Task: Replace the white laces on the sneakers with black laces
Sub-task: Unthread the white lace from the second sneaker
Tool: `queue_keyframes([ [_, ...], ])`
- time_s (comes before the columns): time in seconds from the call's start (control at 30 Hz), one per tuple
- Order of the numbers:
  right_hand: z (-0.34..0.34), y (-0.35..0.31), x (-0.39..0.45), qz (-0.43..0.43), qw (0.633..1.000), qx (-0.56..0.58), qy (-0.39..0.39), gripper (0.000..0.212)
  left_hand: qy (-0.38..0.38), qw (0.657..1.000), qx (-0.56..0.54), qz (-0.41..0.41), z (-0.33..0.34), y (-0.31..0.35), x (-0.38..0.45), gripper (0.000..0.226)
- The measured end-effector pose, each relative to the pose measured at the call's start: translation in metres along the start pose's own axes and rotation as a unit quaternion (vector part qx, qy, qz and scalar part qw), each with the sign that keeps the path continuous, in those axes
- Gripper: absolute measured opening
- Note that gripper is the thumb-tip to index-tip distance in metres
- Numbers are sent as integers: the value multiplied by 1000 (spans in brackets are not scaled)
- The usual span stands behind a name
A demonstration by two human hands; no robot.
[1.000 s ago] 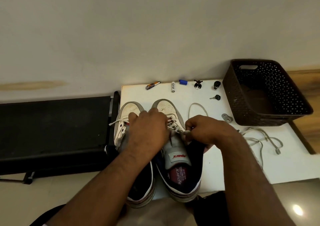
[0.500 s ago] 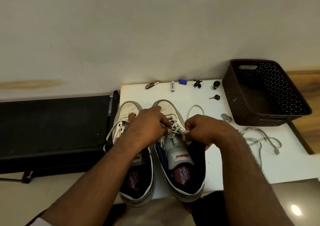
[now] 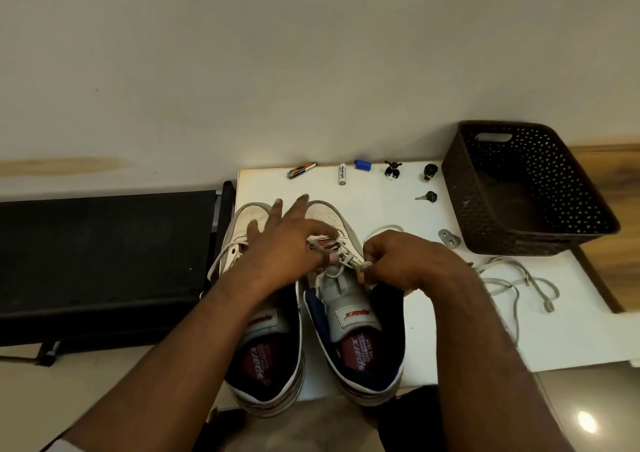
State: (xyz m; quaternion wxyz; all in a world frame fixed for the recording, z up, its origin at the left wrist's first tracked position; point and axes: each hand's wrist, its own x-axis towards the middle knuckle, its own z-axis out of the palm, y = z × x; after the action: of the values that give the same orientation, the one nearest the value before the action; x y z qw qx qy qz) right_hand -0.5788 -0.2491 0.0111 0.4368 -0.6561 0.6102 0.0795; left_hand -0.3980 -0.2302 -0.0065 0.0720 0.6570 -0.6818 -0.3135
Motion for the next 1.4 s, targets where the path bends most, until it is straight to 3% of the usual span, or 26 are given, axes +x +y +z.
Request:
queue_keyframes([
  [0.17,-1,1,0,-5,1000,-10,1,19,-22,998,-52,-21,4,3,2,14],
  [0.27,0,1,0,-2,1000,-6,2,21,-6,999,-31,-23,1,2,0,13],
  [0.37,-2,3,-3,12,1000,17,4,16,136,988,-46,-51,-15,-12,3,16],
  [0.43,-3,4,-5,20,999,24,5,15,294,946,-118,-74,-32,-32,1,23],
  [0.5,-3,2,-4,18,1000,18,5,14,393,899,-161,-106,-42,-50,-1,20],
  [0.57,-1,0,-3,13,1000,11,6,14,368,916,-91,-131,-39,-51,-1,7],
  [0.63,0,-2,-3,15,1000,9,8,14,253,964,-35,-78,-27,-41,1,25],
  [0.7,1,-3,-3,20,1000,10,11,18,97,994,-56,-7,-17,-20,0,43],
  [0.8,1,-3,-3,22,1000,14,17,18,-36,999,-19,22,-5,-1,2,33],
  [0.97,1,-1,-2,20,999,20,15,16,-15,1000,-13,4,-1,-1,3,7],
  [1.03,0,0,-2,21,999,27,14,13,35,999,10,9,-3,-6,4,6],
  [1.1,-1,1,-3,22,999,35,12,13,144,989,23,10,-9,-16,5,9],
  [1.17,-2,1,-4,26,999,41,11,14,308,949,-68,-26,-23,-27,4,12],
  [1.2,-3,2,-5,28,999,41,11,15,392,903,-162,-63,-36,-36,3,15],
  [1.27,-3,3,-7,32,999,37,9,13,489,781,-355,-157,-67,-62,-1,17],
  [1.3,-4,4,-8,35,999,32,8,12,506,725,-424,-196,-83,-78,-4,17],
  [1.33,-4,5,-9,36,999,26,6,12,502,690,-469,-226,-94,-91,-8,18],
  [1.4,-4,3,-10,38,999,10,1,13,454,702,-478,-269,-94,-98,-12,36],
])
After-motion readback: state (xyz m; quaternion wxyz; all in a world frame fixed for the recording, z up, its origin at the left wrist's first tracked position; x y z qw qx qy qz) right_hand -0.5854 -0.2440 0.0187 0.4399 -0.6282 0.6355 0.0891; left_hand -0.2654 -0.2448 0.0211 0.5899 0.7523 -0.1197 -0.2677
